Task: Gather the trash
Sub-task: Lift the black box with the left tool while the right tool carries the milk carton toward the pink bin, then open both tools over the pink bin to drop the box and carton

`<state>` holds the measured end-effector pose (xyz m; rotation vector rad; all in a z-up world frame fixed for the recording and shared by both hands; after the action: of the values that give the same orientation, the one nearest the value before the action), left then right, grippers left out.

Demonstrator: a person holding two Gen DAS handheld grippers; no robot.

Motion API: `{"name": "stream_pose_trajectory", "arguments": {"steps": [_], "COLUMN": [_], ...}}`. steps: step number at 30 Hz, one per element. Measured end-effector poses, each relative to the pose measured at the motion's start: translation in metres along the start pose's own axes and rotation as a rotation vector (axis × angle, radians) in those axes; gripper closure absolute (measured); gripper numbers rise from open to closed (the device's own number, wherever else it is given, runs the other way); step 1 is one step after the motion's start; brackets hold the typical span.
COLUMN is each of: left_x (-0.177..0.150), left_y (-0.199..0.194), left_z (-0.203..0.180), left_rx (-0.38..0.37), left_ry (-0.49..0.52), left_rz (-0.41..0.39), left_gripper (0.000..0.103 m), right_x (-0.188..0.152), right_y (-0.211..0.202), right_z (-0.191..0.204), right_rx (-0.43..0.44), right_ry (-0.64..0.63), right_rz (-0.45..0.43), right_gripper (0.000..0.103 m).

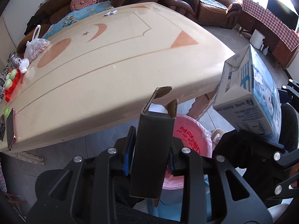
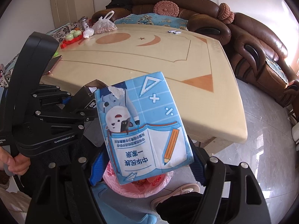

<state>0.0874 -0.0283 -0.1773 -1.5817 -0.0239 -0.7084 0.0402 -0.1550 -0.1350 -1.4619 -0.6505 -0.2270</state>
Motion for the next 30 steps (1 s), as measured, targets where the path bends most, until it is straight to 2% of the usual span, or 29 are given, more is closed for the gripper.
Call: {"name": "stream_pose_trajectory", "arguments": {"steps": [17, 22, 30], "left_x": [-0.048, -0.056, -0.068], "left_y": [0.112, 0.142, 0.180], "left_z": [-0.022, -0.023, -0.031], "left_rx": [-0.024, -0.051, -0.114], "left_ry": [0.058, 0.042, 0.020], "left_rz": [0.232, 0.312, 0.422], "left_gripper": [0.073, 0.073, 0.073], "right_x": [-0.059, -0.071, -0.088], "right_y": [0.111, 0.140, 0.179], "right_z": [-0.008, -0.013, -0.022], "right_rx": [0.002, -0.010, 0.036], "right_ry": [0.064, 0.056, 0.109], "right_rz": [0.175, 0.222, 0.329], "right_gripper": [0.031, 0.031, 0.030]}}
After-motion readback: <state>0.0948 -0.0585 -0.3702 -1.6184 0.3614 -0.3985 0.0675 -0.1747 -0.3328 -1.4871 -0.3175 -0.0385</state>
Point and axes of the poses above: each gripper's, at about its wrist camera, not at the fingertips, and y roughly the way its jaws point, z to its left, x to its top, the point moved 5 cm from there along y, roughly the way its jaws point, and after that the axes turned 3 degrees about z, right-handed, at the moved point
